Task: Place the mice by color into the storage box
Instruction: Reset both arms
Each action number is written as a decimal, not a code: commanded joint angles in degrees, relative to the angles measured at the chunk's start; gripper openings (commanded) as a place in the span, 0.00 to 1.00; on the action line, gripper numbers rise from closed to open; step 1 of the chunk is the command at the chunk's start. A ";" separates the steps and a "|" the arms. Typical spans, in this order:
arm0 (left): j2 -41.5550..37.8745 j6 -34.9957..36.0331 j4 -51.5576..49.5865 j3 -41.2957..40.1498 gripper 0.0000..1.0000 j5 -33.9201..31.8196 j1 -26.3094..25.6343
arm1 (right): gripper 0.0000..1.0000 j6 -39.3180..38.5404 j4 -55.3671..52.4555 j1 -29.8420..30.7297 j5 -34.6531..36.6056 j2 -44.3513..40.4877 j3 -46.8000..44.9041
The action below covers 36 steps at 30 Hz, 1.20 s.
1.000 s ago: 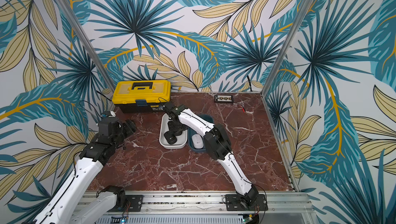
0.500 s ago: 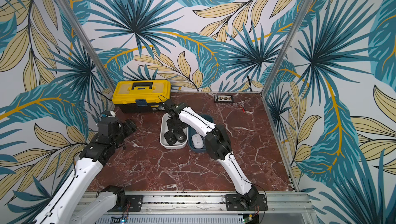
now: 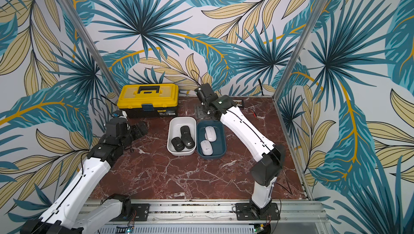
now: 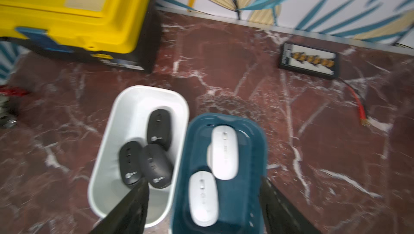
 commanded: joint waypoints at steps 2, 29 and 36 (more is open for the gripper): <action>3.08 6.48 7.48 -0.77 1.00 1.88 -0.16 | 0.78 -6.62 20.37 -5.74 5.84 -11.70 -22.36; 20.22 21.78 49.03 -16.30 1.00 1.03 5.75 | 0.82 -15.59 84.93 -23.45 15.41 -23.26 -75.91; 18.96 30.01 46.82 -16.97 1.00 1.26 6.27 | 0.83 -15.54 97.20 -24.48 12.21 -18.71 -81.69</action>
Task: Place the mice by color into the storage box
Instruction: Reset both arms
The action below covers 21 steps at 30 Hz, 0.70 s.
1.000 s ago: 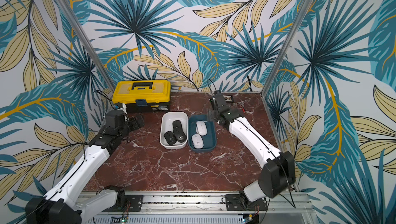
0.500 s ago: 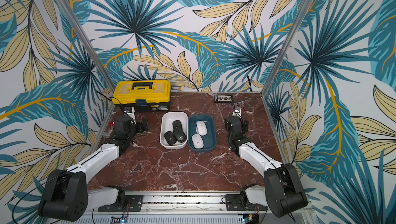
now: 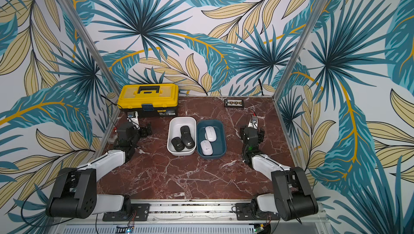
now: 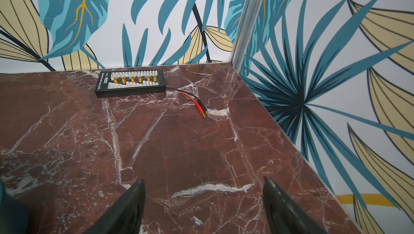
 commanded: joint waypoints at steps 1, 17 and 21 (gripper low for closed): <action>-1.35 5.71 2.29 -2.46 1.00 -0.94 1.14 | 0.83 0.89 10.18 -0.43 -1.43 3.49 -3.57; 11.00 3.39 29.19 -11.04 1.00 4.25 3.69 | 0.99 2.84 13.56 -4.41 -9.23 8.29 -3.81; 11.20 3.79 29.92 -11.18 1.00 4.31 3.67 | 1.00 3.46 12.55 -4.41 -9.16 7.94 -3.67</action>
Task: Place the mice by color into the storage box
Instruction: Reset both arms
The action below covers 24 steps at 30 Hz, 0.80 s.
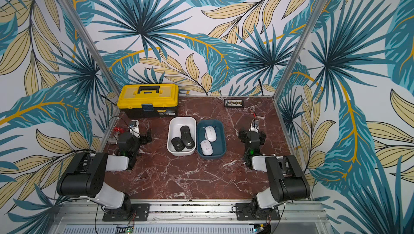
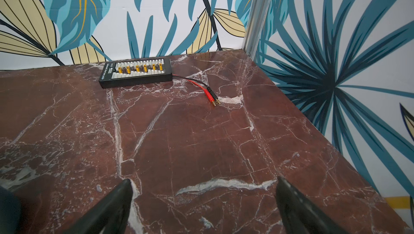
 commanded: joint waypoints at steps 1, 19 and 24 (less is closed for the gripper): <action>0.04 0.49 2.85 -0.09 1.00 0.55 0.32 | 0.99 0.80 1.30 -0.16 -0.93 -0.17 -0.83; 0.39 0.86 4.21 -0.34 1.00 0.66 0.28 | 0.99 0.91 1.22 -0.11 -1.03 -0.42 -1.03; 0.41 0.77 4.21 -0.34 1.00 0.66 0.35 | 1.00 0.88 0.68 -0.16 -1.11 -0.03 -0.50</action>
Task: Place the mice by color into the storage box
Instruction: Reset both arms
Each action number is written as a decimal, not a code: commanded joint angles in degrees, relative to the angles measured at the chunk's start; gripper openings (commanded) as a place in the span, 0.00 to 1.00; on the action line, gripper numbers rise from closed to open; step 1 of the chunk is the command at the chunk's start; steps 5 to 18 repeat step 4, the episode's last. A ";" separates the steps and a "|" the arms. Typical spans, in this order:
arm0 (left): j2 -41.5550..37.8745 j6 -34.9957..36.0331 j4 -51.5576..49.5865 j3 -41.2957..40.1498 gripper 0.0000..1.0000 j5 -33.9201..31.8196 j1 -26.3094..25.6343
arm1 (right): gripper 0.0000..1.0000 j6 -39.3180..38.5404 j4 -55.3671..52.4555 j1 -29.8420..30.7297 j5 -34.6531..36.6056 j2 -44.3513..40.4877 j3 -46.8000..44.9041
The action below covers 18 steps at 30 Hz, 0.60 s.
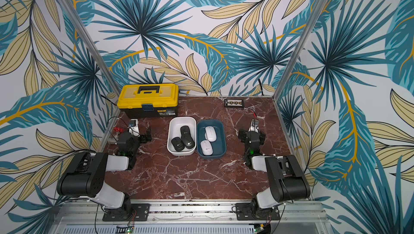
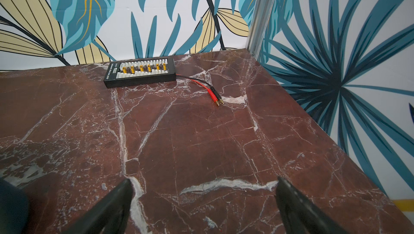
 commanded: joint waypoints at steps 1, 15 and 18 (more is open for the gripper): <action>0.21 0.66 1.59 -0.34 1.00 0.44 0.26 | 0.99 0.58 0.66 -0.16 -0.47 0.01 -0.48; 0.21 0.58 1.59 -0.34 1.00 0.47 0.24 | 1.00 0.57 0.91 -0.15 -0.44 -0.25 -0.78; 0.21 0.58 1.59 -0.34 1.00 0.47 0.24 | 1.00 0.57 0.91 -0.15 -0.44 -0.25 -0.78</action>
